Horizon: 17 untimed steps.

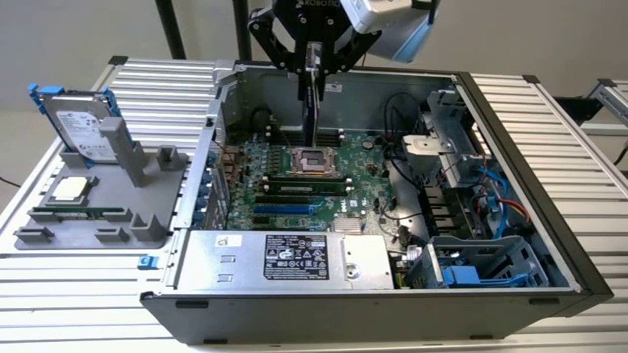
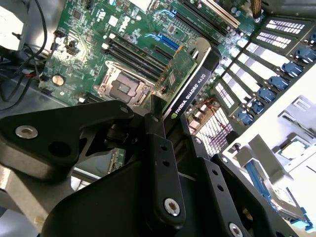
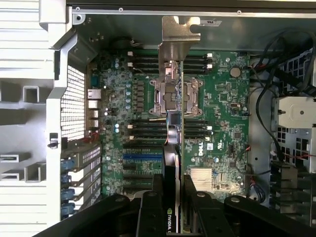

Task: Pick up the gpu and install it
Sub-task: 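Insert the gpu into the slot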

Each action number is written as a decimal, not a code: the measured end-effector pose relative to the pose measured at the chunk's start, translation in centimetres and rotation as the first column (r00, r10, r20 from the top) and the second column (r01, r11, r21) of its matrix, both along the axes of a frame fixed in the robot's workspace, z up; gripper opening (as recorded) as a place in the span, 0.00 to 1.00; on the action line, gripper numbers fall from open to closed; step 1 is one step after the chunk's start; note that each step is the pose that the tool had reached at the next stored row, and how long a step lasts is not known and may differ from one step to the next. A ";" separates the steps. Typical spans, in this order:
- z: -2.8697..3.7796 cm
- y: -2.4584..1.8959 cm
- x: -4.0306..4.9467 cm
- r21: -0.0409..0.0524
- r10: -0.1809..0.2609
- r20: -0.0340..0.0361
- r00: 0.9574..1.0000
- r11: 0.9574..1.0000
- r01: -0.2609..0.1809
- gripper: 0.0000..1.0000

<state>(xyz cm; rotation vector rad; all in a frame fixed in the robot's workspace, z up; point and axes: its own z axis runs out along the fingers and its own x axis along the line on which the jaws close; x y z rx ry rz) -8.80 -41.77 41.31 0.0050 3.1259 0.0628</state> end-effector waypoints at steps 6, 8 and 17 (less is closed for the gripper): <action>0.01 0.00 0.00 0.000 0.014 0.000 1.000 1.000 -0.014 0.00; 0.01 0.00 0.00 0.000 0.023 0.000 1.000 1.000 -0.023 0.00; 0.01 0.00 0.00 0.000 0.074 0.000 0.997 0.997 -0.074 0.00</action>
